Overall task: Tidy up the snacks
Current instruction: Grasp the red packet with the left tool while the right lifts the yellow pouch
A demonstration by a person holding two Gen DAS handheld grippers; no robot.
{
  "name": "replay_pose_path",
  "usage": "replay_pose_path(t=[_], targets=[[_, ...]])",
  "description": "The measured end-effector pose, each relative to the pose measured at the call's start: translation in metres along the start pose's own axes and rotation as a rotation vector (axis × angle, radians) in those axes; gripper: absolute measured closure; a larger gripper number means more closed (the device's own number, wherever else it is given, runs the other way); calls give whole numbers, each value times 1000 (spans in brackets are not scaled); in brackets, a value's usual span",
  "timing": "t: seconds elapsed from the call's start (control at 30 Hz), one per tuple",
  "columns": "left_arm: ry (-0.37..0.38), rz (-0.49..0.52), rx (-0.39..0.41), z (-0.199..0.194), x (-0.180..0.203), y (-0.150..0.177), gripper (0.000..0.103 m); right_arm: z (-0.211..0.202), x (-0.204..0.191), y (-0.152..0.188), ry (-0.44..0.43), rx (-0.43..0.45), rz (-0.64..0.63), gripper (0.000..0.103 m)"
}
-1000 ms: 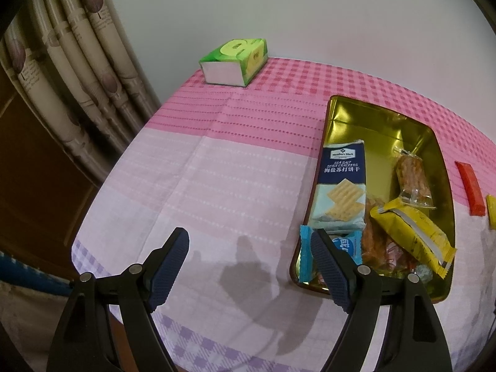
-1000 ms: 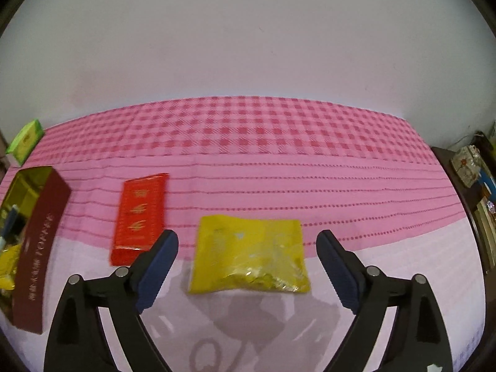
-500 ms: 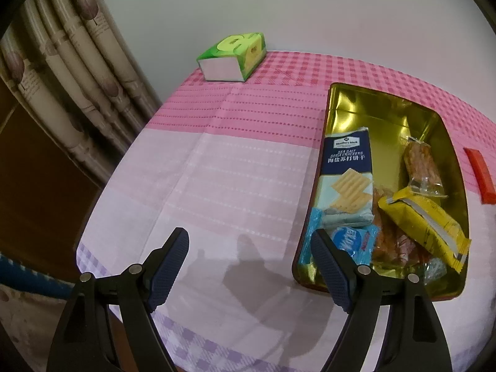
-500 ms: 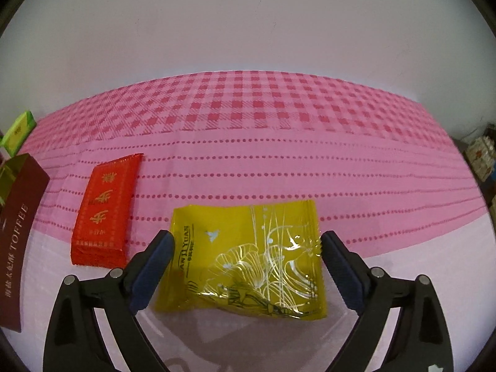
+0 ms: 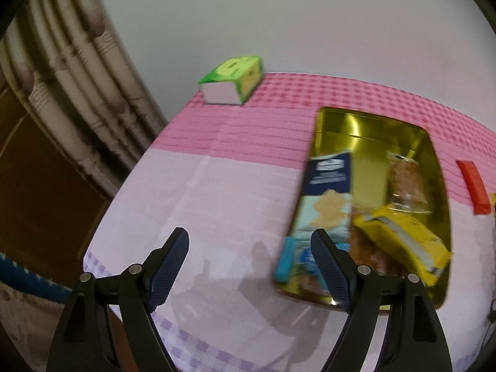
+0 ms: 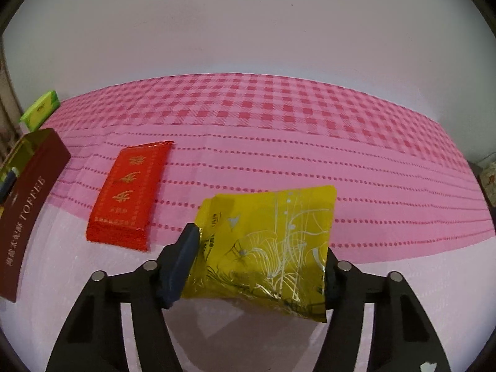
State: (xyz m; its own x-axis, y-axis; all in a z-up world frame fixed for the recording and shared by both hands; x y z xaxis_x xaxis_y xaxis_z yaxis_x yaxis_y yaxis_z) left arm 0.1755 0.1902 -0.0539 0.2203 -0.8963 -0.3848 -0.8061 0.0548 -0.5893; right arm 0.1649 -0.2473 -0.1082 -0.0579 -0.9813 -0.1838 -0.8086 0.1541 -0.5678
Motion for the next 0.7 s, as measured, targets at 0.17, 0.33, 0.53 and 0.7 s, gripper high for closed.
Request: replay_pose_path(t=[0.17,0.33,0.53,0.7], targets=[[88,46,25,-27,37,-7,22,-3,1,1,-18,-5,-29,72],[162,96,48,-48,79,-13,22,-6,7,1,-9,-12,-46,57],[218,168,60,-61,123,-12,22,-6,28,4,-4,-21,19,23],[253,217,59,-70,154,-11,22,-6,23,3,-16,-25,-2,28]])
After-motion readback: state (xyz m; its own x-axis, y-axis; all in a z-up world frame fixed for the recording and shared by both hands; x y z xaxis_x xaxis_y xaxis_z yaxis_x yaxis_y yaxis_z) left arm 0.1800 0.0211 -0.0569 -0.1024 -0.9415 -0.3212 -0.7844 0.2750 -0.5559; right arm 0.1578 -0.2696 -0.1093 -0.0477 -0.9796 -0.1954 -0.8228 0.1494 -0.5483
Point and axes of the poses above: each gripper's, at about its wrist camera, not at the fingertips, and z roughly the way its jaws point, x to its right, y to its underside, the point moved 6 cm from there along z, roughly the way its jaws point, and after that the axes turned 12 degrees about -y, right-handed, at the moved point
